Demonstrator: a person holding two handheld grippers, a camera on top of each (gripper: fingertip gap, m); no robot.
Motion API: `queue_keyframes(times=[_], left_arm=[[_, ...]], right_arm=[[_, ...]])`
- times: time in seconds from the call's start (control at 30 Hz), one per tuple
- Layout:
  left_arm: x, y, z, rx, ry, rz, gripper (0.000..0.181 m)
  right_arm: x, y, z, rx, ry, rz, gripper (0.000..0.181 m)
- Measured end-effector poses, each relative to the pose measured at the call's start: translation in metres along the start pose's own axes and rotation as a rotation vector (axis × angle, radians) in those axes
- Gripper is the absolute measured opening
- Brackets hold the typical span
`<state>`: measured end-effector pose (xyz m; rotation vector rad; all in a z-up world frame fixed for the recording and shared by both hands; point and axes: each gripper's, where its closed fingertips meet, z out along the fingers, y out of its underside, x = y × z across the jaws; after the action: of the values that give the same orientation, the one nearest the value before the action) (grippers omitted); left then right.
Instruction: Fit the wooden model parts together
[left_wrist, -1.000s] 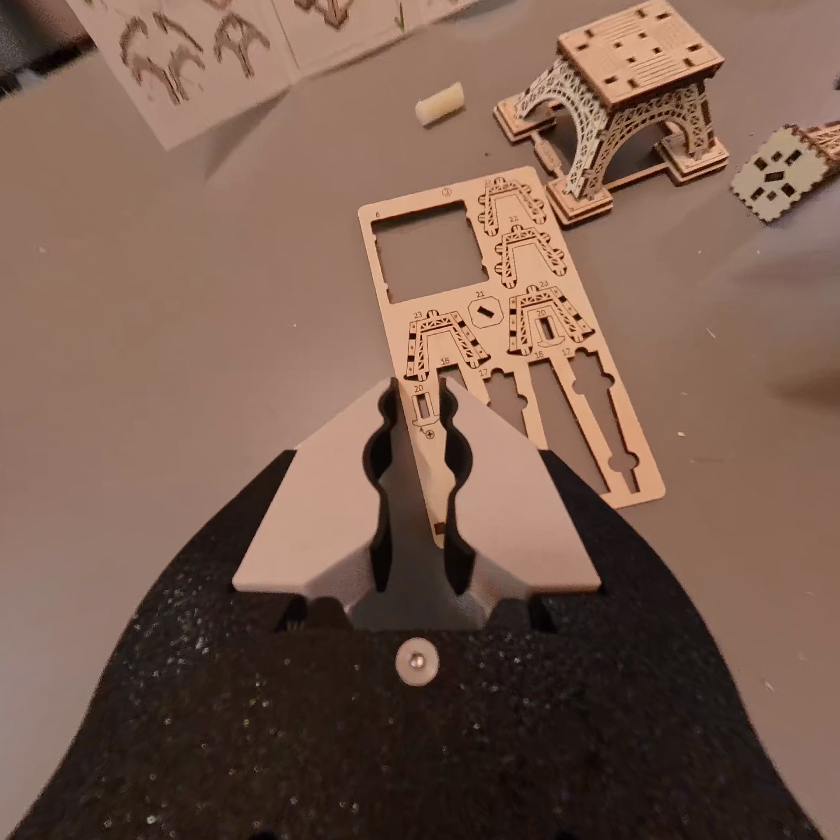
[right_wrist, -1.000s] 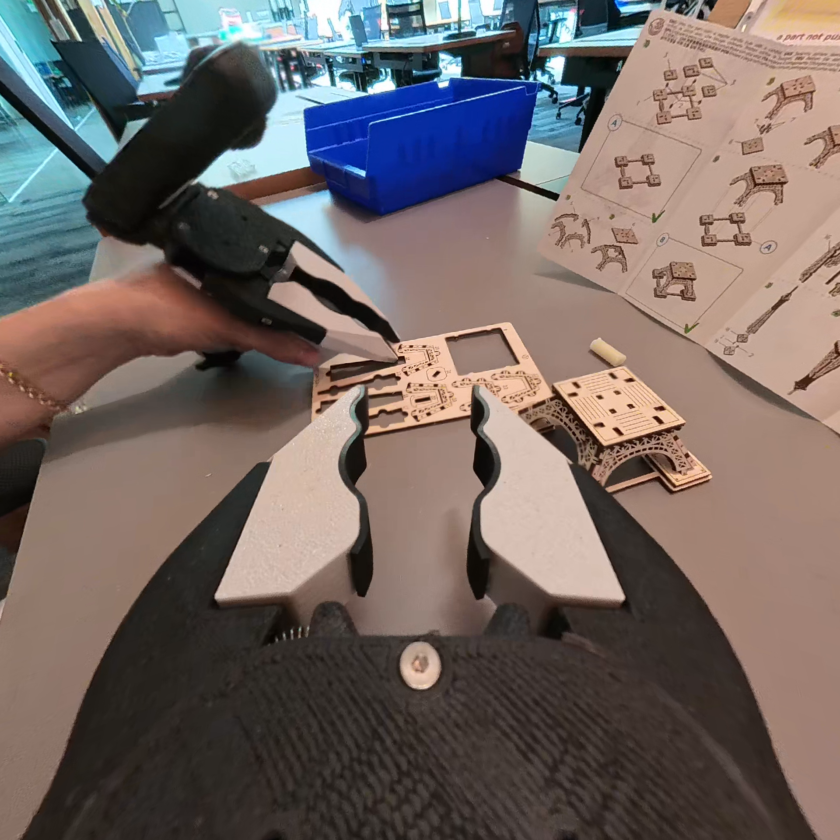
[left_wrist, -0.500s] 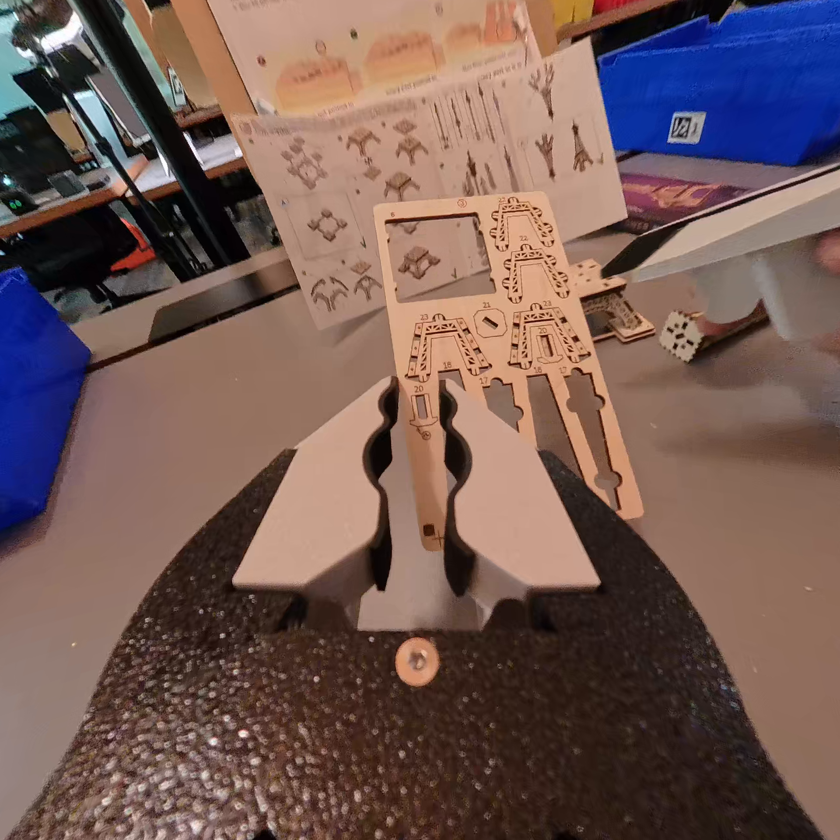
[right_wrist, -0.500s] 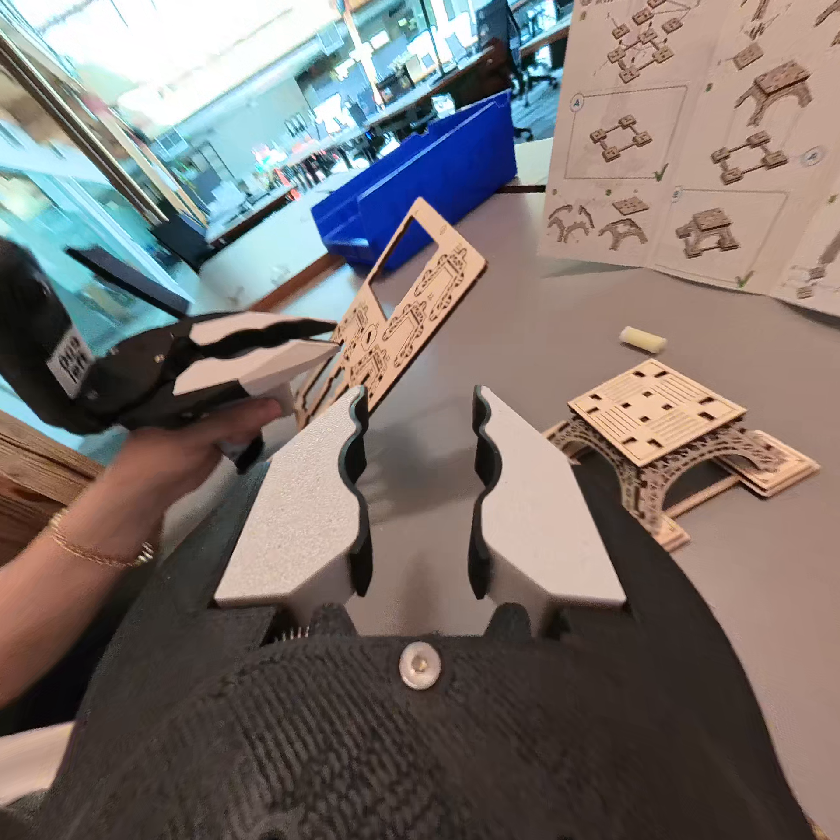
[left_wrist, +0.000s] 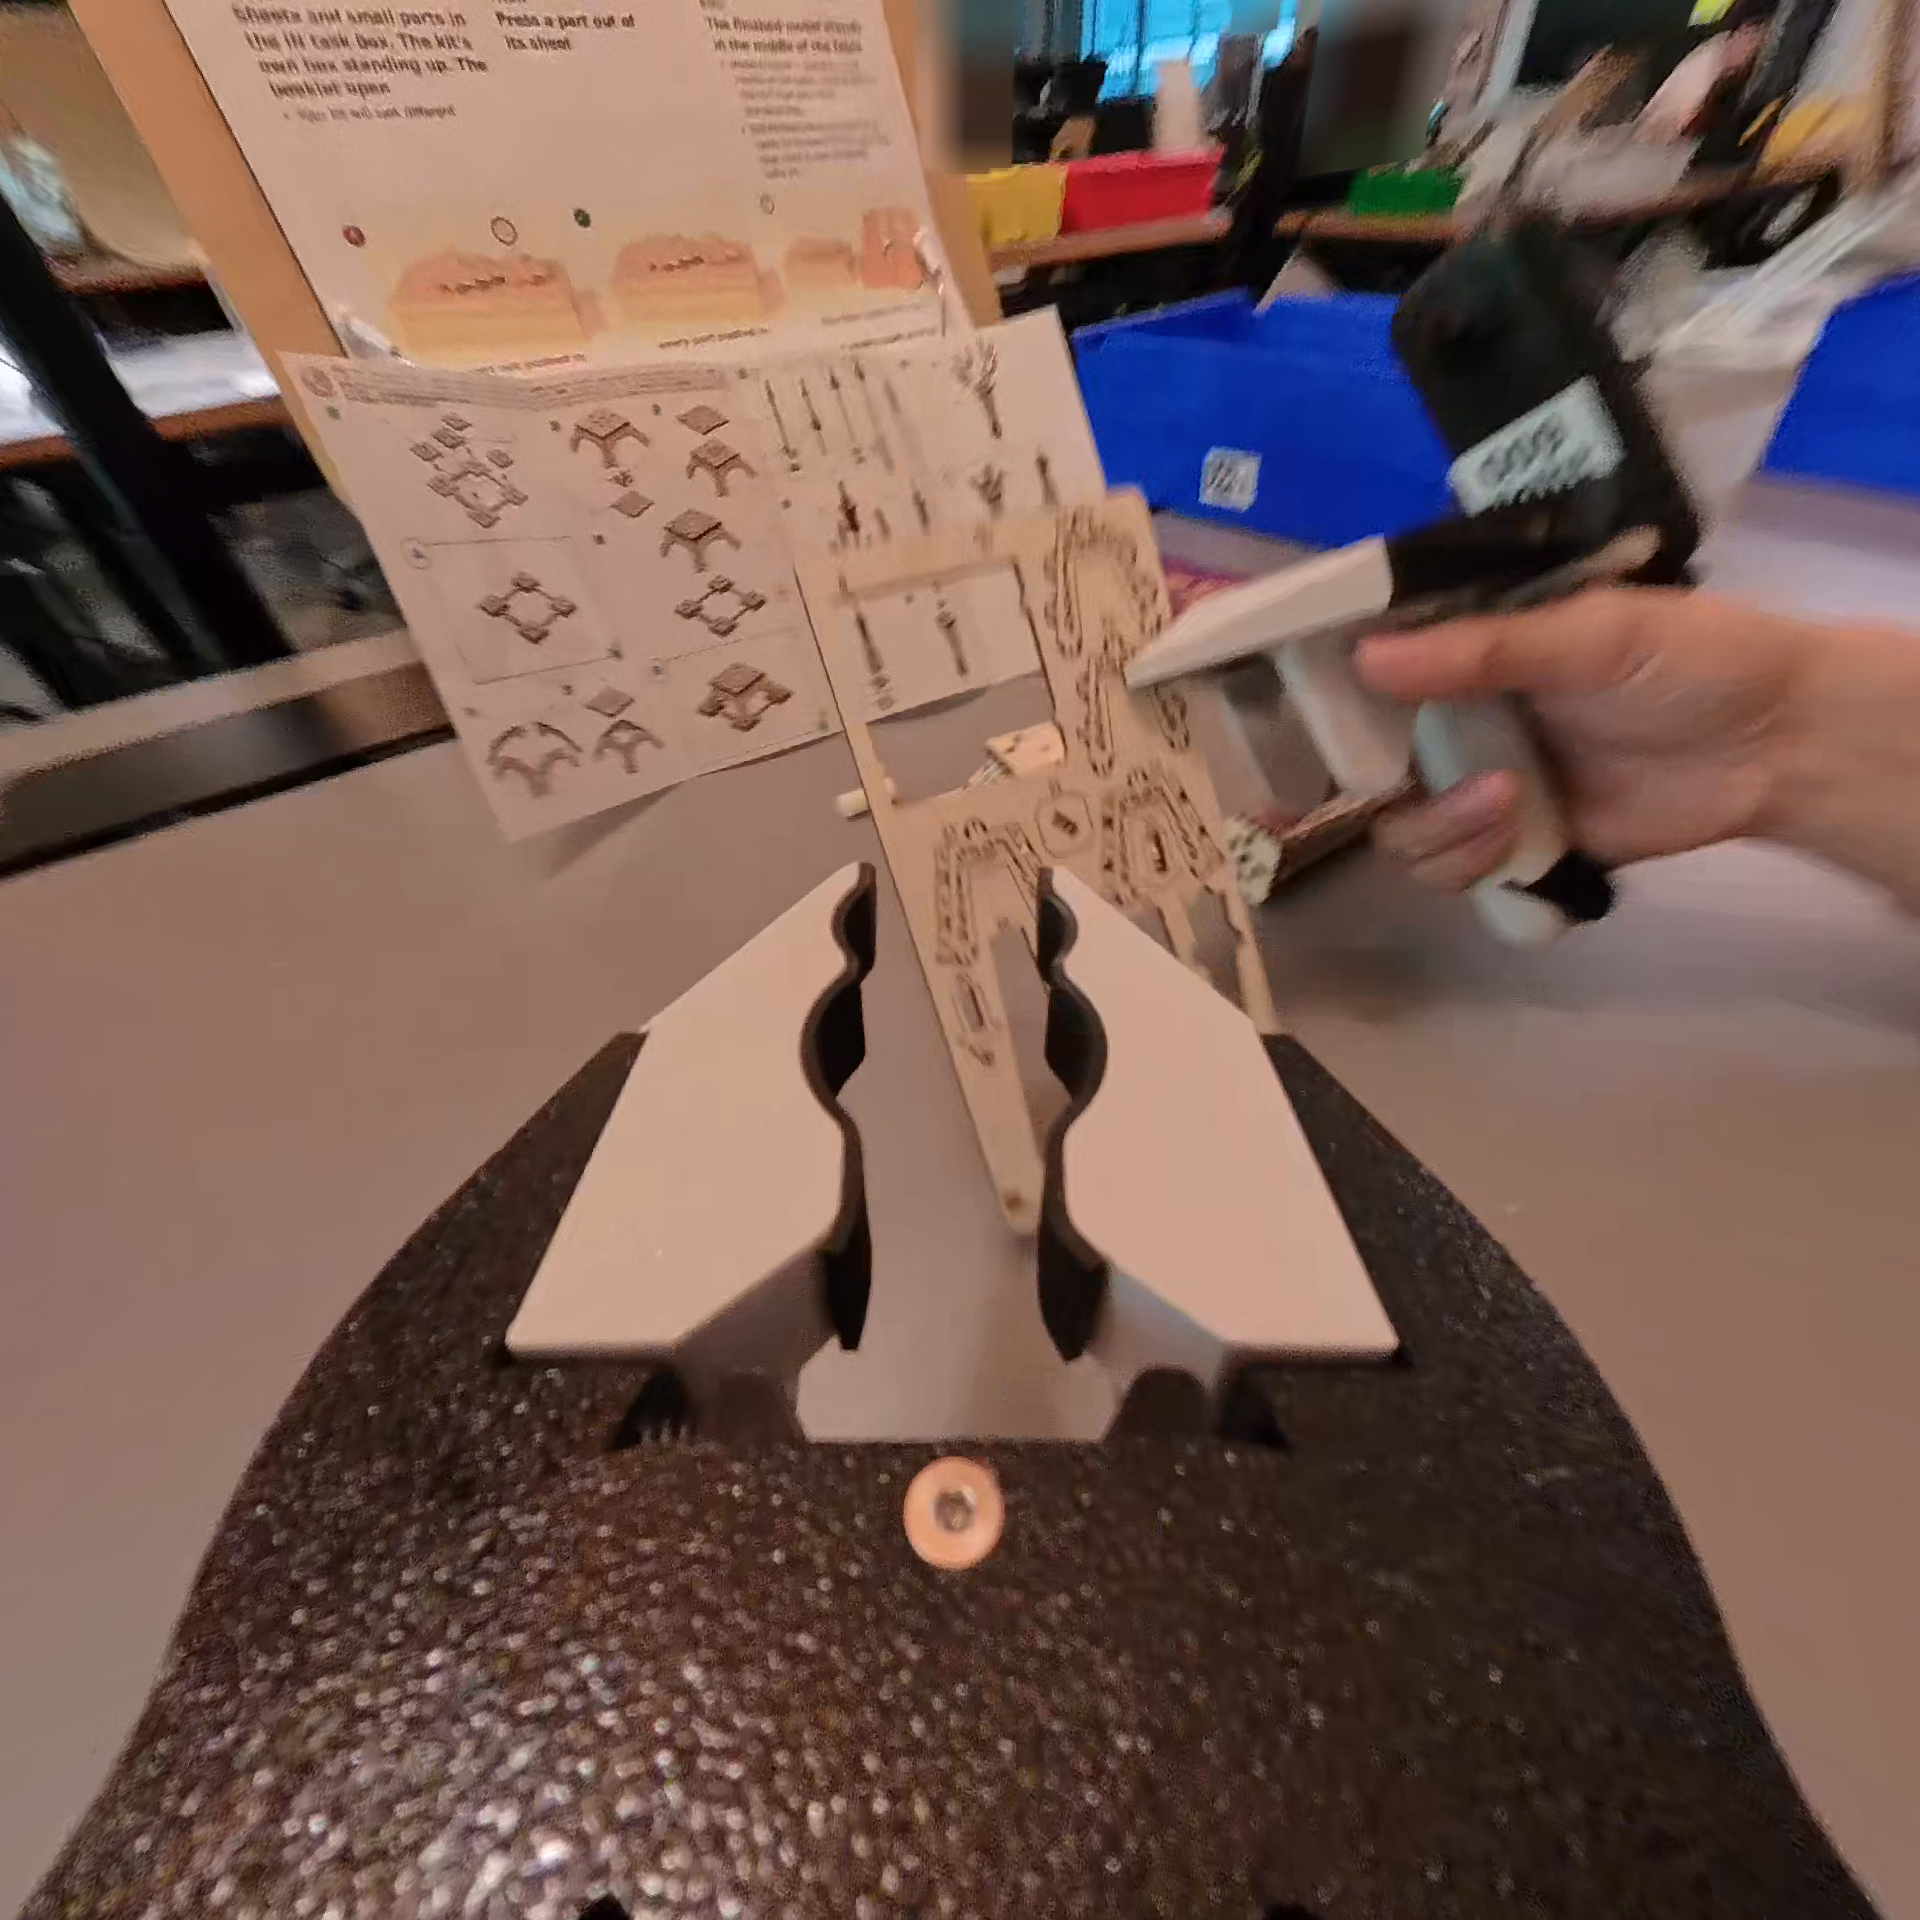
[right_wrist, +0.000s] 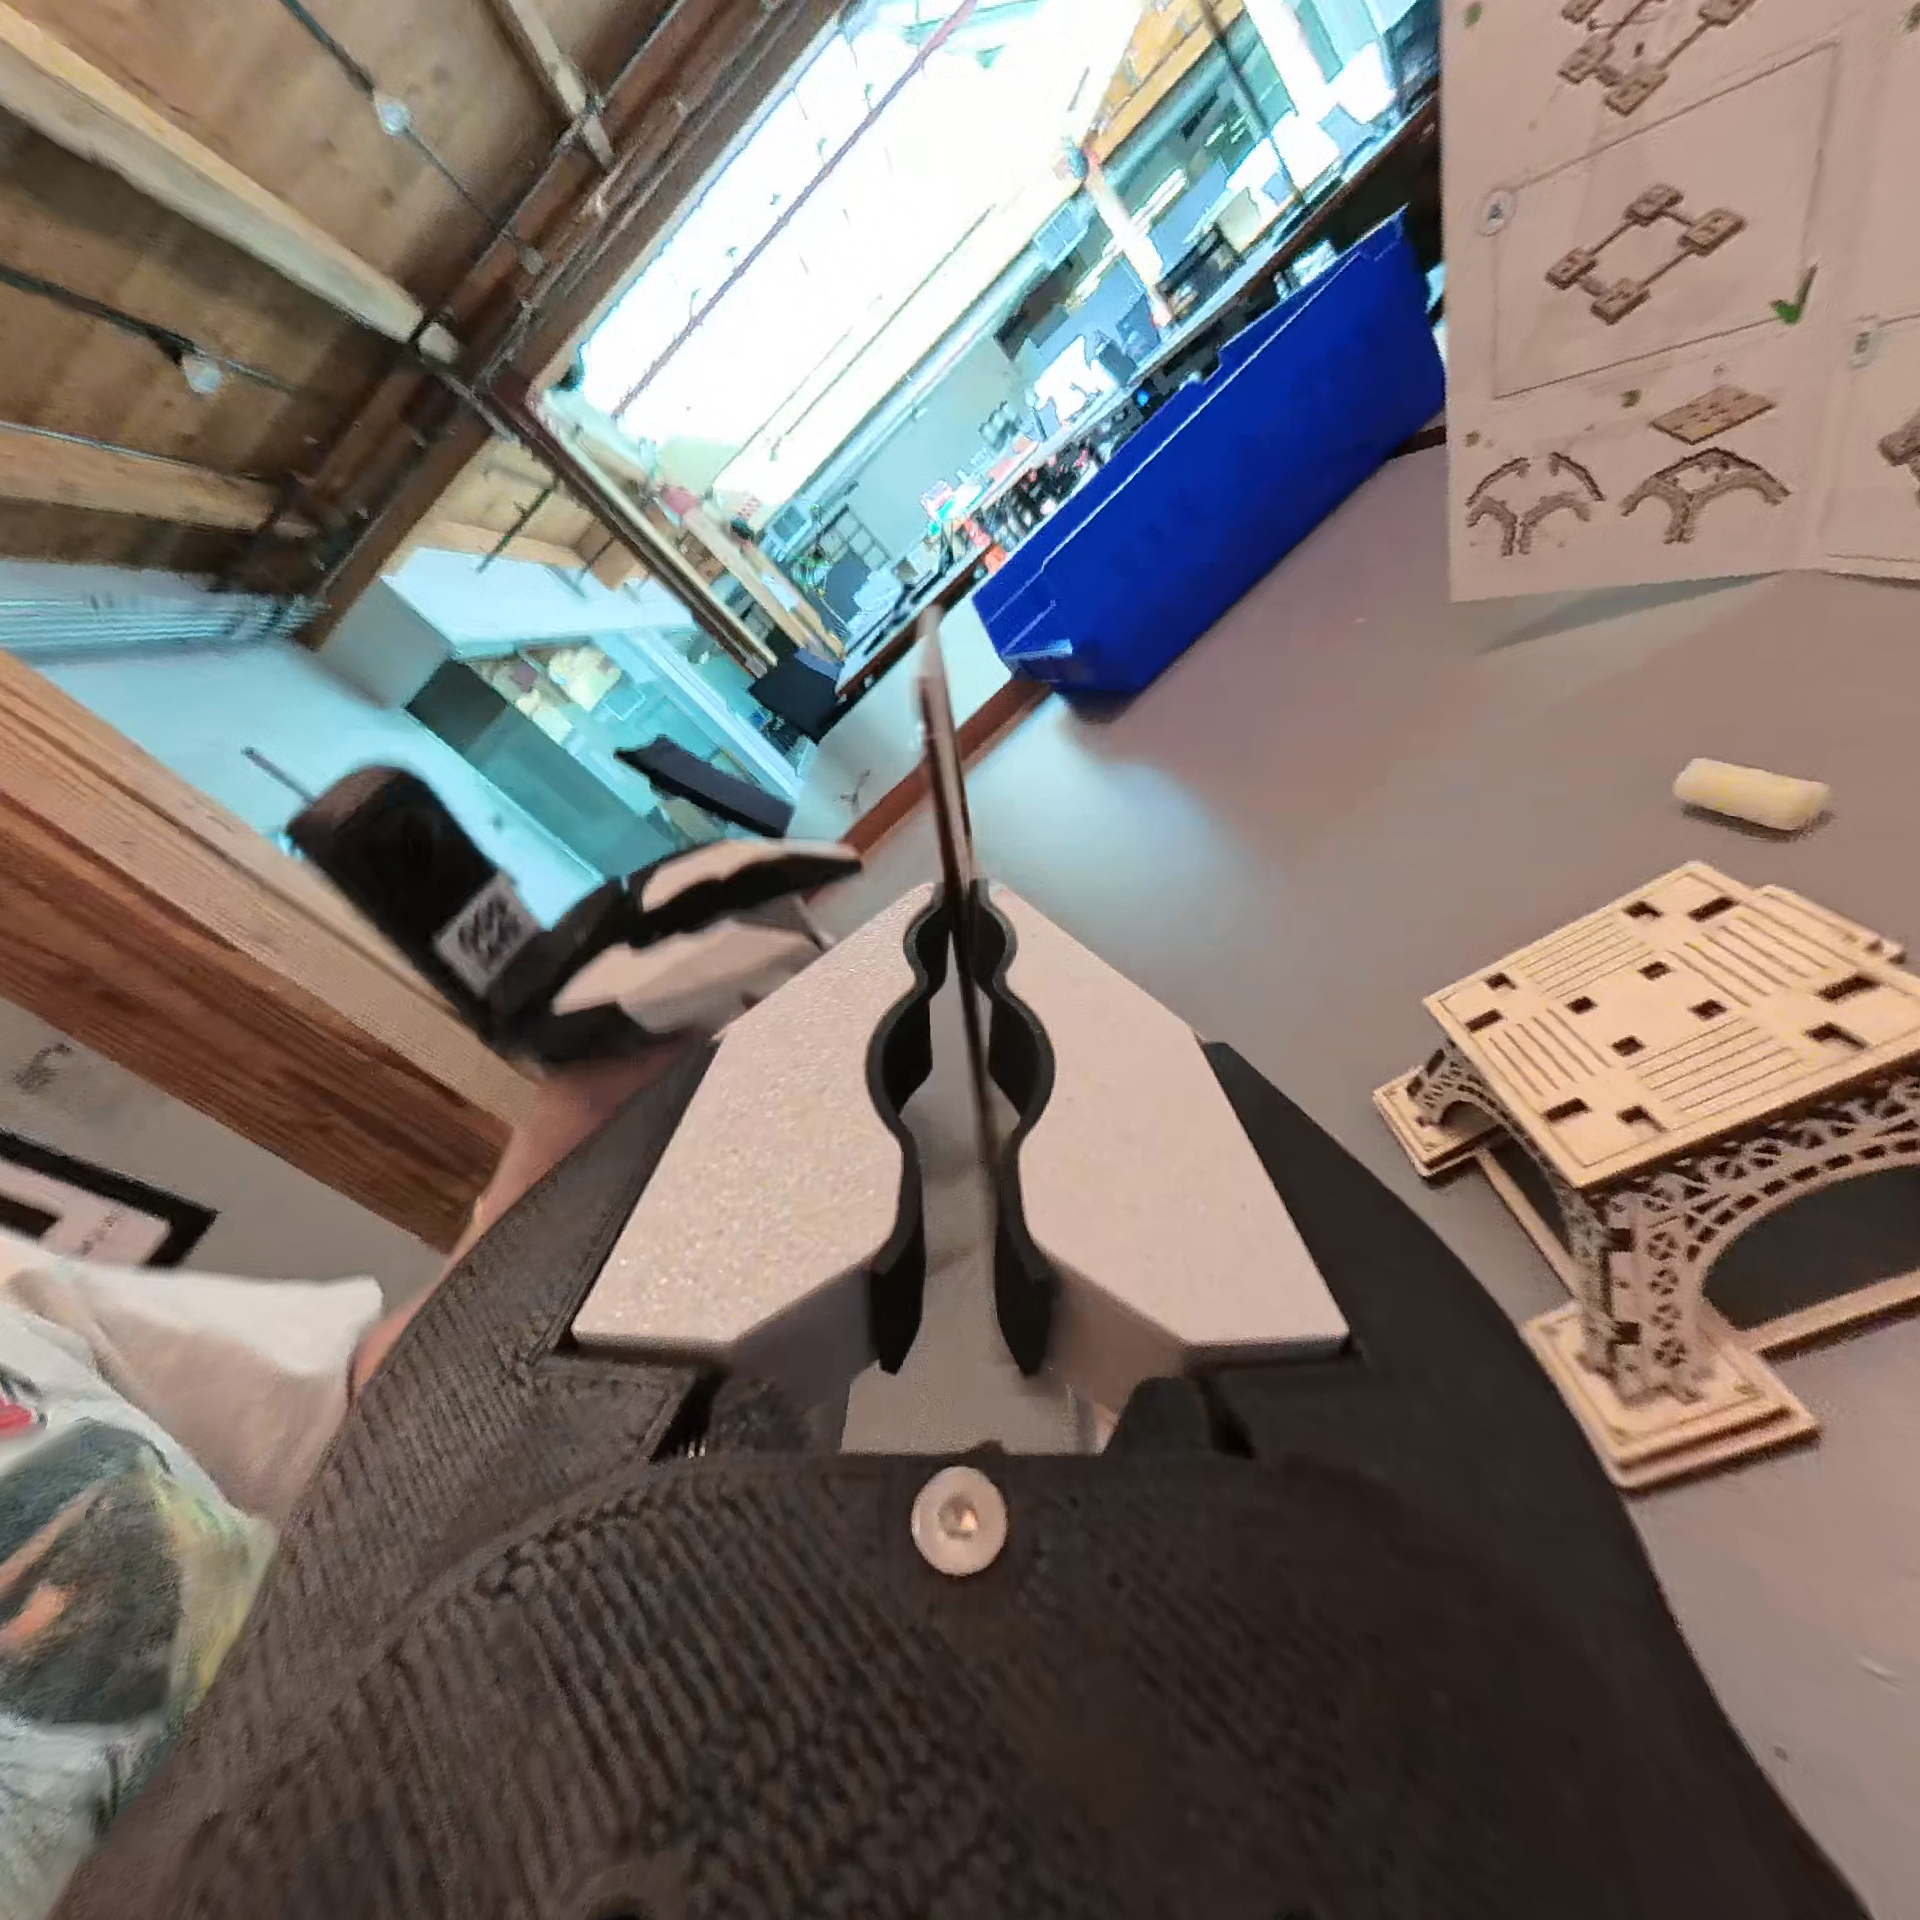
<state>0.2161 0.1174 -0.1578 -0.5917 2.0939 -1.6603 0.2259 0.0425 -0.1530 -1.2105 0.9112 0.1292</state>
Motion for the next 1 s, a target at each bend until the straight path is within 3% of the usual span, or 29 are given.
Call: queue_keyframes(times=[0.1, 0.3, 0.37, 0.43, 0.67, 1.0], left_arm=[[-0.012, -0.009, -0.002, 0.014, 0.095, -0.176, 0.029], [-0.010, -0.004, 0.020, -0.040, 0.406, -0.431, 0.036], [0.000, 0.001, 0.029, -0.066, 0.525, -0.469, 0.038], [0.009, -0.001, 0.035, -0.032, 0.630, -0.437, 0.029], [0.015, 0.004, 0.042, 0.000, 0.723, -0.367, 0.006], [0.014, 0.007, 0.038, -0.003, 0.737, -0.367, 0.005]], right_arm=[[-0.012, 0.002, -0.005, -0.043, -0.101, -0.006, 0.000], [-0.012, 0.007, -0.011, -0.057, -0.138, 0.023, 0.000], [-0.014, 0.011, -0.012, -0.069, -0.143, 0.022, 0.000], [-0.012, 0.021, -0.014, -0.119, -0.110, -0.034, 0.000], [-0.007, 0.021, -0.018, -0.120, -0.046, -0.130, 0.001], [-0.001, 0.027, -0.016, -0.114, -0.060, -0.084, 0.002]])
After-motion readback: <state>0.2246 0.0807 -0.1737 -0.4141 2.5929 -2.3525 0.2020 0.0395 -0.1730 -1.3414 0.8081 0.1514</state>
